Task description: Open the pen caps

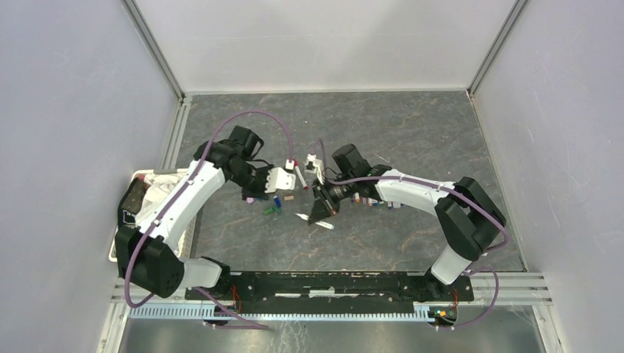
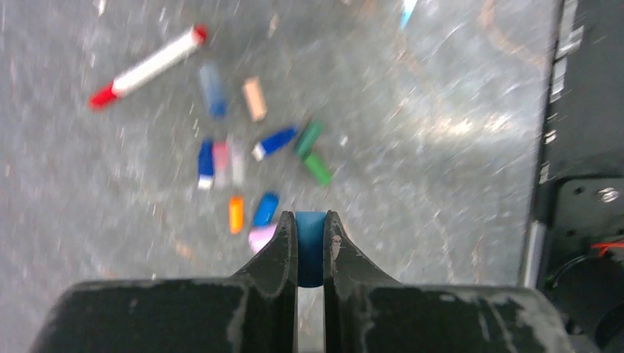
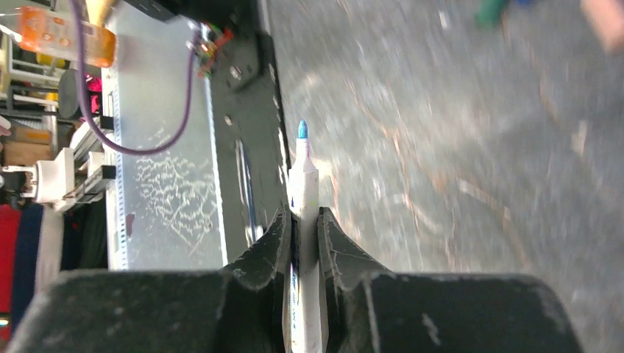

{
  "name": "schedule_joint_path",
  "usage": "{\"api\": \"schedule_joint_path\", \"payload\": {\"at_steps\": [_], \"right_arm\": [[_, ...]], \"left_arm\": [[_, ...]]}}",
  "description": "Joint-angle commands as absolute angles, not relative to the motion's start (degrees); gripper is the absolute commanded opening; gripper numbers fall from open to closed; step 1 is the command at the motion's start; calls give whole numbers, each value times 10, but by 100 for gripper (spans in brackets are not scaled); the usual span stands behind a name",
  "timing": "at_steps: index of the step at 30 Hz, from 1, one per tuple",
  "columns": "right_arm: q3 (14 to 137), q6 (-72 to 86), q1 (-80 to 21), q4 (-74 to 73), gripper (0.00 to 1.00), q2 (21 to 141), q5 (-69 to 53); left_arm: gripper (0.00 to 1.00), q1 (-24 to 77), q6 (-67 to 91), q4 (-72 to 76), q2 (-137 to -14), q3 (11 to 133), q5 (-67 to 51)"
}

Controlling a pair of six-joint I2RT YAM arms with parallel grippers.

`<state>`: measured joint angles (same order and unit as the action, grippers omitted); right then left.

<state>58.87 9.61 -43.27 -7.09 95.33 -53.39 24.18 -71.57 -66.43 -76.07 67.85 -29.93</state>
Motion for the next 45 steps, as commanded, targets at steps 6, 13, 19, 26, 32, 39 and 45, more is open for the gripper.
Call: {"api": "schedule_joint_path", "payload": {"at_steps": [6, 13, 19, 26, 32, 39, 45], "right_arm": [[561, 79, -363, -162, 0, 911, -450], [570, 159, -273, -170, 0, 893, -151], [565, 186, -272, -144, 0, 907, -8], [555, 225, -272, -108, 0, 923, 91], [546, 242, -274, -100, 7, 937, 127], [533, 254, -287, -90, 16, 945, 146], [535, 260, -304, -97, 24, 953, 153]], "left_arm": [[2, 189, -736, -586, -779, 624, -195], [2, 189, -651, -467, -831, 576, -216], [5, 190, -592, -383, -881, 548, -171], [55, 190, -531, -371, -900, 569, -162], [66, 190, -523, -394, -872, 589, -197], [84, 189, -490, -439, -830, 653, -219], [100, 189, -426, -482, -816, 743, -186]]}}
